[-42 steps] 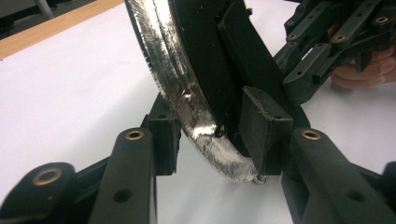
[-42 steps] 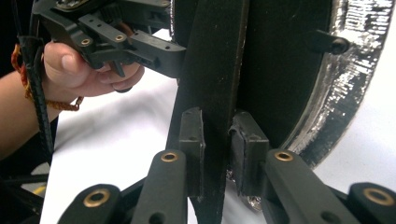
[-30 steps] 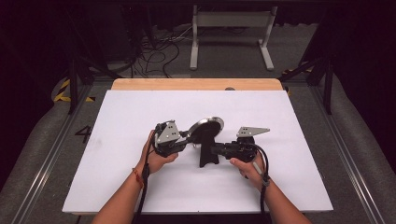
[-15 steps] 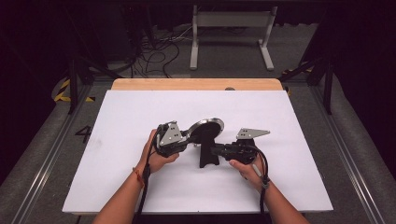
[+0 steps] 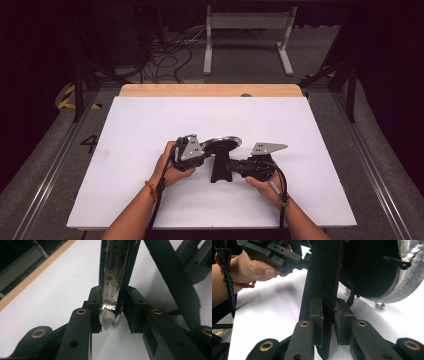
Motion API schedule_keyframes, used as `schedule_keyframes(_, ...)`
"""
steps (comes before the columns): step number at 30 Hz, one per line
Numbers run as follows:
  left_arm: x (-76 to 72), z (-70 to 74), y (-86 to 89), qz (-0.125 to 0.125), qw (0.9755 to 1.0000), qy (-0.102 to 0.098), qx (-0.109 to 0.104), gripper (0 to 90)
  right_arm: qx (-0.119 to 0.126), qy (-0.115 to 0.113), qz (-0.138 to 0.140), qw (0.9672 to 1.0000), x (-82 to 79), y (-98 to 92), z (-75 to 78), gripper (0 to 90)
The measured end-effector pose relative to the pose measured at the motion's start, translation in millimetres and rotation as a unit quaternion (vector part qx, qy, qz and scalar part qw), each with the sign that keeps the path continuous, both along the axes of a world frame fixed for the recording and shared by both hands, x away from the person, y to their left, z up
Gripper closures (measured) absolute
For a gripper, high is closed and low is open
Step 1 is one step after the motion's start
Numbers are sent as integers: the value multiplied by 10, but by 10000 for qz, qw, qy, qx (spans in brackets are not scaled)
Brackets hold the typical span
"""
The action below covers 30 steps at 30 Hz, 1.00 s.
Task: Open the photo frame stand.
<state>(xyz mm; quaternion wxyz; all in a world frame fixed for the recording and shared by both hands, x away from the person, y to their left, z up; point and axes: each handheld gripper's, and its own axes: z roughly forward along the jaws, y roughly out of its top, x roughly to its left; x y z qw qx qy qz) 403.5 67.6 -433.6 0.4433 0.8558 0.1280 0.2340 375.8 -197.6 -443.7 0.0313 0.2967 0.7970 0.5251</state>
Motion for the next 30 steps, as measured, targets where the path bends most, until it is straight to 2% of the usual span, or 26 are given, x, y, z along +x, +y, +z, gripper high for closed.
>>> schedule_keyframes(6, 3, -39, -61, 152, 9997, -207, -28, 686, -71, -23, -124, 9999, 11, -36, 2, 786)
schedule_keyframes(10, 23, -64, -63, 178, 9996, -166, -130, 671, -83, -26, -142, 9999, 13, -39, -7, 788)
schedule_keyframes(15, 27, -75, -62, 254, 9995, -204, -50, 651, -172, -81, -154, 9997, -9, -19, -5, 793)
schedule_keyframes(21, 35, -81, 26, 337, 9992, 25, -205, 644, -191, -73, -209, 9996, -16, -15, -3, 792)
schedule_keyframes(26, -33, 21, 212, 348, 9975, 254, -556, 605, -459, -222, -306, 9982, -60, 19, 37, 787)
schedule_keyframes(30, -148, 73, 345, 393, 9973, 340, -525, 563, -852, -491, -363, 9945, -119, 53, 100, 793)
